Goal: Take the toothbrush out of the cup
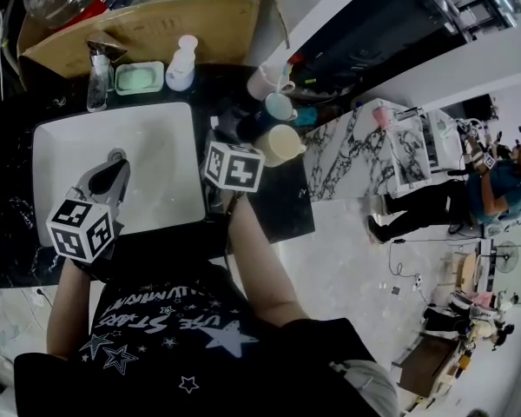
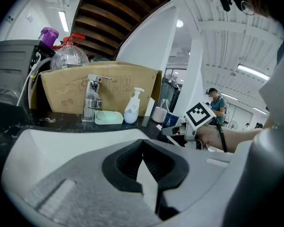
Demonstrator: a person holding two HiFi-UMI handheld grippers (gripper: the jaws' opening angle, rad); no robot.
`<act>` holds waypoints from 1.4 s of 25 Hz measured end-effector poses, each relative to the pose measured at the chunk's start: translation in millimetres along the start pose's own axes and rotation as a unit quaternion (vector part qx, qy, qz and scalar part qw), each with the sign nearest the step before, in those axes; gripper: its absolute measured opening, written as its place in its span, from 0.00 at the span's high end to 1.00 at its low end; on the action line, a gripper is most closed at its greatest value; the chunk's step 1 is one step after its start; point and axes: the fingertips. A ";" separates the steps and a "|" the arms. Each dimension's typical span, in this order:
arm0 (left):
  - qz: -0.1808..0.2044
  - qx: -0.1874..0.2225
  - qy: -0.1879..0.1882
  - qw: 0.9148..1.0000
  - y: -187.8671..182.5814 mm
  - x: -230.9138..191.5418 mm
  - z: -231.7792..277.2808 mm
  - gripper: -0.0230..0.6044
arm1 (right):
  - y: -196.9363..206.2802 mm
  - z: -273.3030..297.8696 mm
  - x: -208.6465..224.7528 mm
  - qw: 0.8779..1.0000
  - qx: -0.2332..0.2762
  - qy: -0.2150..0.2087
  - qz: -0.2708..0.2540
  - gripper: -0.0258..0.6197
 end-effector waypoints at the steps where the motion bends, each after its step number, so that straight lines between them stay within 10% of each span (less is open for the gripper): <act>1: 0.000 -0.001 0.001 1.000 0.6 0.5 0.5 0.95 | 0.5 0.3 0.3 1.000 -0.003 0.001 -0.005 0.91; 22: 0.019 0.034 0.001 0.999 -20.4 40.0 6.5 0.95 | -79.8 -85.3 5.1 0.986 0.111 -0.025 -0.119 0.72; 35: 0.030 0.055 -0.022 0.998 -40.2 76.5 50.3 0.95 | -145.9 -86.3 86.9 0.974 0.151 0.005 -0.168 0.69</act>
Point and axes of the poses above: the fingertips, and each gripper's own axes: z forward along the fingers, x to its right, y out of its underside, and after that the axes turned 5 degrees about x, right-handed
